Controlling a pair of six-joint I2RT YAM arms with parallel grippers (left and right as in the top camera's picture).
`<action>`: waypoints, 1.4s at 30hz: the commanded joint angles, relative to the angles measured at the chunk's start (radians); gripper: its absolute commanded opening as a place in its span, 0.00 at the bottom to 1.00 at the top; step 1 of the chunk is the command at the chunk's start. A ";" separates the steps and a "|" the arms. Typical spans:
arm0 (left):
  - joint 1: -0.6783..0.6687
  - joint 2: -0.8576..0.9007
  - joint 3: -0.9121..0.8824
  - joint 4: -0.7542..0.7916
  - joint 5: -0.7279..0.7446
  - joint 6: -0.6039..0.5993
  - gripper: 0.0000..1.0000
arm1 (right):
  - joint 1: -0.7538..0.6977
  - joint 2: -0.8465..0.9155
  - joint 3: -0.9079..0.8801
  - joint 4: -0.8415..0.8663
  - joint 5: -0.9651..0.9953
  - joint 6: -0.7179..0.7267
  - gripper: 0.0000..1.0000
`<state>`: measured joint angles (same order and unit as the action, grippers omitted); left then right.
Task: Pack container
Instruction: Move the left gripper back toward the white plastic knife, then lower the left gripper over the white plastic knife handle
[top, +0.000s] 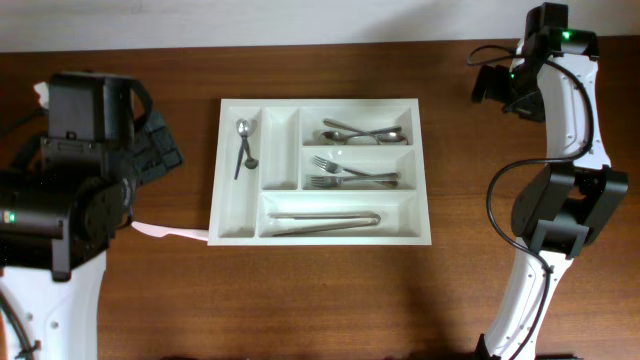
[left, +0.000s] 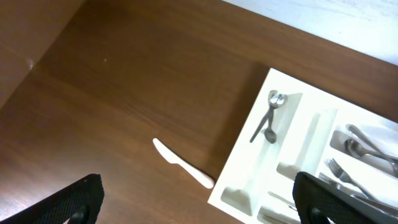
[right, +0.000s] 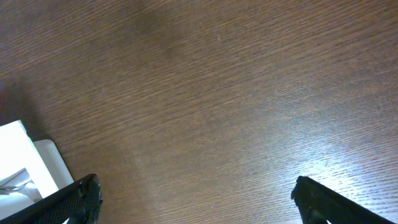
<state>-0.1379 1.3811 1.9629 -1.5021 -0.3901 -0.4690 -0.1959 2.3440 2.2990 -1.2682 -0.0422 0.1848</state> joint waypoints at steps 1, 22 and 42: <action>0.003 -0.007 -0.081 0.005 -0.066 -0.013 0.99 | -0.002 -0.037 0.016 0.000 0.002 0.011 0.99; 0.099 0.019 -0.619 0.360 -0.082 -0.330 0.99 | -0.002 -0.037 0.016 0.000 0.002 0.011 0.99; 0.262 0.435 -0.715 0.790 0.130 -0.619 0.99 | -0.002 -0.037 0.016 0.000 0.002 0.011 0.99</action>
<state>0.1196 1.7615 1.2575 -0.7647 -0.3496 -1.0592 -0.1959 2.3440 2.2990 -1.2682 -0.0422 0.1844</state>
